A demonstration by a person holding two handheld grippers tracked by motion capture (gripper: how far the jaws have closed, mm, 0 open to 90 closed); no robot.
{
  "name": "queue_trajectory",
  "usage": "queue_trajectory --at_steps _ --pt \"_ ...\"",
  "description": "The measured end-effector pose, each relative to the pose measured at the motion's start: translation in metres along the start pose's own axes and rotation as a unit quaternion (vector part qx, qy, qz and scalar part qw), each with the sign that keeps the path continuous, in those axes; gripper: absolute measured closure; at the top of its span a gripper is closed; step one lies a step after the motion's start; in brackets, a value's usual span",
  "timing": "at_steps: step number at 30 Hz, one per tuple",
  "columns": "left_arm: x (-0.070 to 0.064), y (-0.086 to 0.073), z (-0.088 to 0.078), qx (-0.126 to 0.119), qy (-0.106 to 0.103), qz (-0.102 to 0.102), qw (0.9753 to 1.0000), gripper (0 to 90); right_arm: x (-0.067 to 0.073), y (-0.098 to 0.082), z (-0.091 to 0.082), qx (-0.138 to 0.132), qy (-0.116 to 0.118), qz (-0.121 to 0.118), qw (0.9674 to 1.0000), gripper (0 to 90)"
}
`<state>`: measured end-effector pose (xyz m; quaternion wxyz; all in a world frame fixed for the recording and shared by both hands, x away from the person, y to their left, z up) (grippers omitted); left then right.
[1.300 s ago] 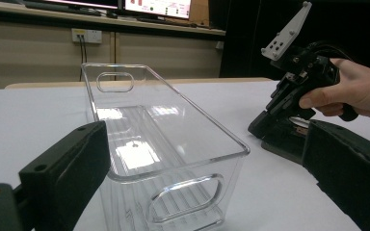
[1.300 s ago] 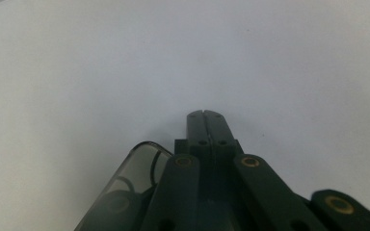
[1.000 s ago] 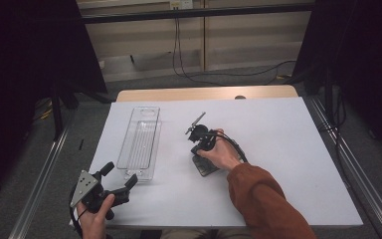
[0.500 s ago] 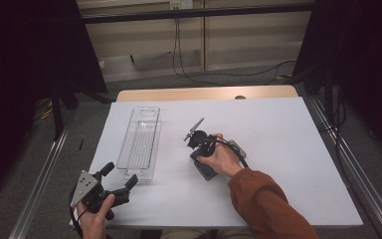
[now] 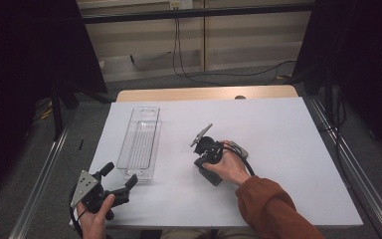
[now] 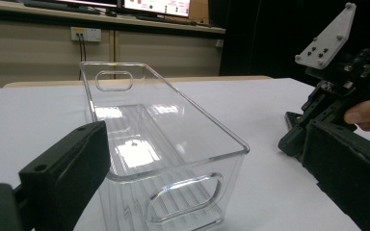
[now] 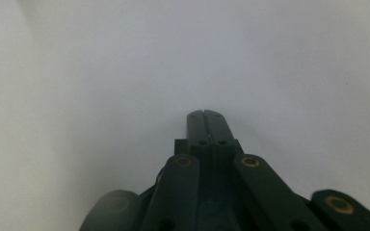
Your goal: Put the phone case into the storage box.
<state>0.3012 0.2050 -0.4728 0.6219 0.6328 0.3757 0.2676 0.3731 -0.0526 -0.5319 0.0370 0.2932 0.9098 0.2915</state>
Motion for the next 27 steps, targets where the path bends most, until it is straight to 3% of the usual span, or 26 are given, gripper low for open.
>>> queue_trajectory --at_steps 8,17,20,22,24,27 --pt "0.001 0.0 0.0 0.001 0.002 0.001 1.0 3.1 0.003 -0.01 -0.006 -0.009 0.015 0.021 0.9996 90.0" --pt "0.0 -0.001 0.001 0.003 0.002 0.001 1.0 3.1 0.007 -0.022 -0.014 -0.008 0.018 0.025 0.9995 90.0" --pt "0.0 -0.001 0.001 0.003 0.003 0.0 1.0 3.1 0.008 -0.021 -0.014 -0.009 0.014 0.019 0.9997 90.0" --pt "-0.001 -0.001 0.002 0.002 0.003 -0.001 1.0 3.1 0.012 -0.021 -0.013 -0.011 0.023 0.016 0.9996 90.0" --pt "-0.001 -0.001 0.002 0.002 0.003 -0.001 1.0 3.1 0.013 -0.02 -0.013 -0.008 0.015 0.008 0.9998 90.0" --pt "0.0 -0.001 0.001 0.005 0.002 0.004 1.0 3.1 0.015 -0.022 -0.013 -0.01 0.019 0.013 0.9997 90.0"
Point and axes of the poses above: each handheld gripper's, and its own axes: z roughly forward along the jaws, y roughly out of its top, x roughly to its left, the point moved 8 cm from there along z, roughly forward along the jaws, and after that the axes turned 4 degrees about -x, right-handed, at the moved point
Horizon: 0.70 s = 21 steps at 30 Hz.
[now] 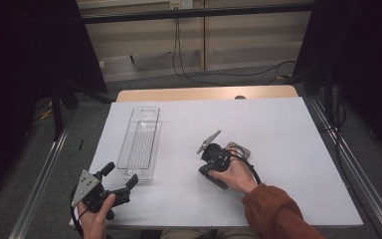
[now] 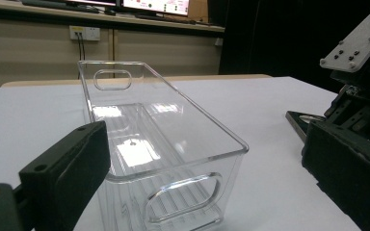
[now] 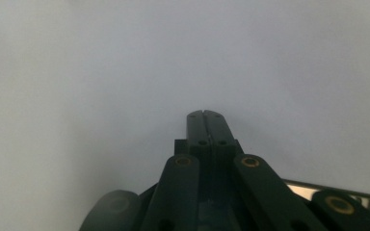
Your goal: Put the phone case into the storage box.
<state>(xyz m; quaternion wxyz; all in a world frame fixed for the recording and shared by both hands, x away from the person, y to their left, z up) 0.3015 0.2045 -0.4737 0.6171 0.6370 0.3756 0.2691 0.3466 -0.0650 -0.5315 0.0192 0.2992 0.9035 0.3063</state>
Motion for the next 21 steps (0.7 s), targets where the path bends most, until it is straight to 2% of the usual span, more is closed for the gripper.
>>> queue_trajectory --at_steps 4,8,21 --pt "-0.001 0.001 0.0 -0.005 -0.003 -0.006 1.0 3.1 0.002 -0.003 -0.002 0.003 0.0 0.002 1.0 90.0" --pt "0.0 0.0 0.0 -0.001 -0.002 0.0 1.0 3.1 0.005 -0.006 -0.004 0.005 0.0 0.003 1.0 90.0" --pt "-0.001 0.0 0.0 0.0 -0.002 -0.001 1.0 3.1 0.007 -0.022 -0.015 0.008 0.012 0.012 0.9998 90.0"
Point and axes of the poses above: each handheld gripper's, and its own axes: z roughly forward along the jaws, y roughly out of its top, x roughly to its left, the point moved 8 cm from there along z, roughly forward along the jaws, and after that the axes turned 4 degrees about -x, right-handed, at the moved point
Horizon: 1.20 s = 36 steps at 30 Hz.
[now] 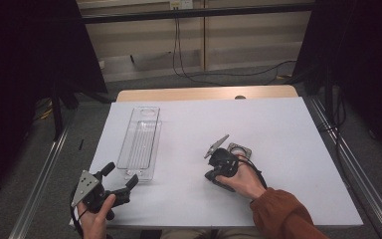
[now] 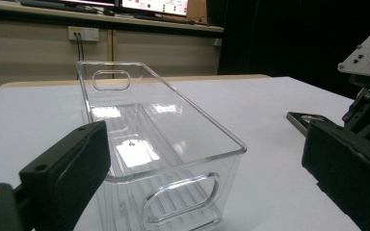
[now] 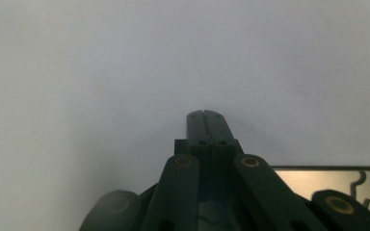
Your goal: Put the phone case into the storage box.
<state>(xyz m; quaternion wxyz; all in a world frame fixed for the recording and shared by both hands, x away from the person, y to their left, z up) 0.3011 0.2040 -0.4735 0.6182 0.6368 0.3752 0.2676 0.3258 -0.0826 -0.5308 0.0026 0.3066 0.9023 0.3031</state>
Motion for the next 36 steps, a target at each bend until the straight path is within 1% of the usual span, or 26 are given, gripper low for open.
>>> queue_trajectory --at_steps 3,5,8,10,11,15,16,17,18,21,22,28,34,35,36 --pt "0.0 0.0 0.0 -0.002 -0.001 -0.001 1.0 3.2 -0.001 -0.004 -0.003 0.0 -0.001 -0.004 1.0 90.0" --pt "0.0 0.0 0.0 -0.001 -0.001 0.0 1.0 3.2 0.0 -0.008 -0.006 0.001 -0.003 0.001 1.0 90.0" --pt "0.0 0.0 0.0 0.0 0.0 0.001 1.0 3.1 0.0 -0.014 -0.01 0.001 -0.003 -0.001 1.0 90.0" --pt "-0.001 0.0 0.001 -0.002 0.001 -0.003 1.0 3.1 0.0 -0.018 -0.012 0.002 -0.001 0.004 1.0 90.0" --pt "0.0 0.0 0.001 -0.003 0.005 -0.003 1.0 3.1 0.0 -0.02 -0.014 0.002 -0.001 0.004 1.0 90.0" --pt "0.001 0.001 0.001 -0.002 0.003 0.001 1.0 3.1 -0.003 -0.027 -0.019 0.002 -0.002 0.012 0.9999 90.0" --pt "0.0 0.002 0.003 -0.006 0.004 -0.004 1.0 3.1 -0.003 -0.028 -0.02 0.001 -0.004 0.015 0.9999 90.0" --pt "0.0 0.001 0.003 -0.005 0.002 -0.006 1.0 3.1 -0.005 -0.029 -0.021 0.0 -0.004 0.017 0.9998 90.0" --pt "0.0 0.001 0.004 -0.003 0.0 -0.002 1.0 3.1 -0.005 -0.031 -0.022 0.0 -0.002 0.018 0.9998 90.0" --pt "0.0 0.001 0.004 -0.001 -0.001 -0.001 1.0 3.1 -0.008 -0.036 -0.026 -0.002 -0.001 0.028 0.9996 90.0" --pt "0.0 0.001 0.004 -0.001 0.0 -0.001 1.0 3.1 -0.009 -0.037 -0.026 -0.005 -0.001 0.028 0.9996 90.0" --pt "0.0 0.001 0.004 -0.001 -0.001 -0.002 1.0 3.1 -0.012 -0.044 -0.032 -0.004 -0.006 0.031 0.9995 90.0" --pt "0.0 0.001 0.004 -0.002 -0.001 -0.003 1.0 3.1 -0.017 -0.054 -0.04 -0.006 -0.013 0.042 0.999 90.0" --pt "0.0 0.001 0.004 -0.002 -0.001 -0.002 1.0 3.1 -0.017 -0.055 -0.041 -0.005 -0.014 0.05 0.9986 90.0" --pt "0.0 0.001 0.004 -0.001 -0.001 -0.001 1.0 3.1 -0.019 -0.057 -0.042 -0.007 -0.017 0.048 0.9987 90.0"
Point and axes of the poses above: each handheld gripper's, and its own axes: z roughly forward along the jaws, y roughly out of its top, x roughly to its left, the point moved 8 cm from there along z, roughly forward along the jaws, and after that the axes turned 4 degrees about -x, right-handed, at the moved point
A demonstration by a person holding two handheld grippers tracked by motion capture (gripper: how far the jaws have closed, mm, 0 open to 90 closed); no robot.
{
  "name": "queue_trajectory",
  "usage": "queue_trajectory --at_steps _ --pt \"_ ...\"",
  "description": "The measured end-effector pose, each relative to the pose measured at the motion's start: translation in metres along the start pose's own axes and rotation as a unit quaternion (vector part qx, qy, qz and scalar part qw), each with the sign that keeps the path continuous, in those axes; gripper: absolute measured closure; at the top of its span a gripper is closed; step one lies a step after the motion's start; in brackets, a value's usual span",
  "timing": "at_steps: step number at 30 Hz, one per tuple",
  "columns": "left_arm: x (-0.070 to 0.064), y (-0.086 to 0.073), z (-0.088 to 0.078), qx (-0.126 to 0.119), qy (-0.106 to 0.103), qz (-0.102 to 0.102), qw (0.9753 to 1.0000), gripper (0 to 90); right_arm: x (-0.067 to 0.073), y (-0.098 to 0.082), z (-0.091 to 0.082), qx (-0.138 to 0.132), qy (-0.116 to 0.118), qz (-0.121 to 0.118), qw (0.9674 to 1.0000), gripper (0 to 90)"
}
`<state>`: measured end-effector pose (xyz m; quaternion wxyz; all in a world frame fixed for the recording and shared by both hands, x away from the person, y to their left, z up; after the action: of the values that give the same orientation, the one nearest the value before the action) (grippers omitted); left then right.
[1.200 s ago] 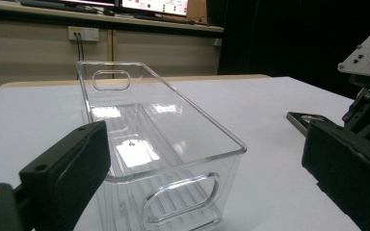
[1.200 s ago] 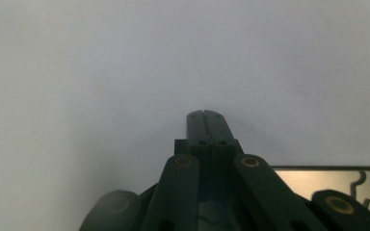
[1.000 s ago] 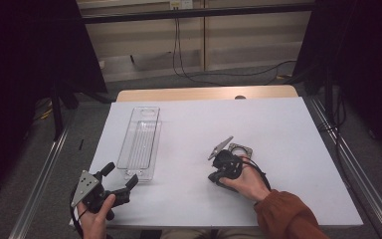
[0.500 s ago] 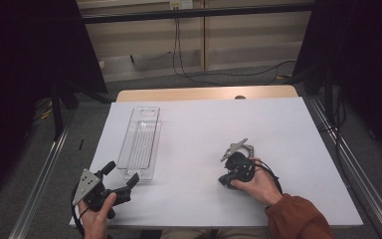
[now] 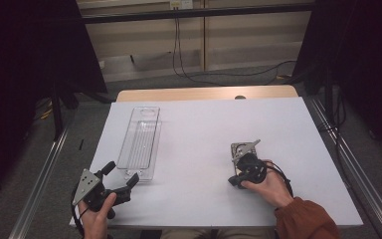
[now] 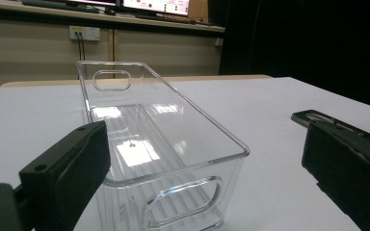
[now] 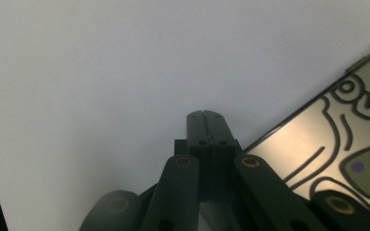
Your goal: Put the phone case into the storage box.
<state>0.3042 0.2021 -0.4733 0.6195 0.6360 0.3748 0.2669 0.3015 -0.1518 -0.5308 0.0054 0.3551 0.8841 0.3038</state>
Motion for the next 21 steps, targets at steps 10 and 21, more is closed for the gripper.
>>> queue_trajectory --at_steps 10,21 --pt "0.0 0.0 0.0 0.002 0.0 0.002 1.0 3.1 -0.009 -0.015 -0.012 -0.004 -0.011 0.008 0.9999 90.0" --pt "0.0 0.0 0.0 0.002 -0.001 0.002 1.0 3.1 -0.006 -0.027 -0.021 -0.005 -0.024 0.013 0.9996 90.0"
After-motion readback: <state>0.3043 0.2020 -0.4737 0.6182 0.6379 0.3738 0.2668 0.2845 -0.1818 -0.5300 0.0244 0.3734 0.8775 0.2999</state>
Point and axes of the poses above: each handheld gripper's, and its own axes: z roughly forward along the jaws, y roughly out of its top, x roughly to its left, the point moved 8 cm from there along z, roughly forward along the jaws, and after that the axes turned 4 degrees about -x, right-handed, at the moved point
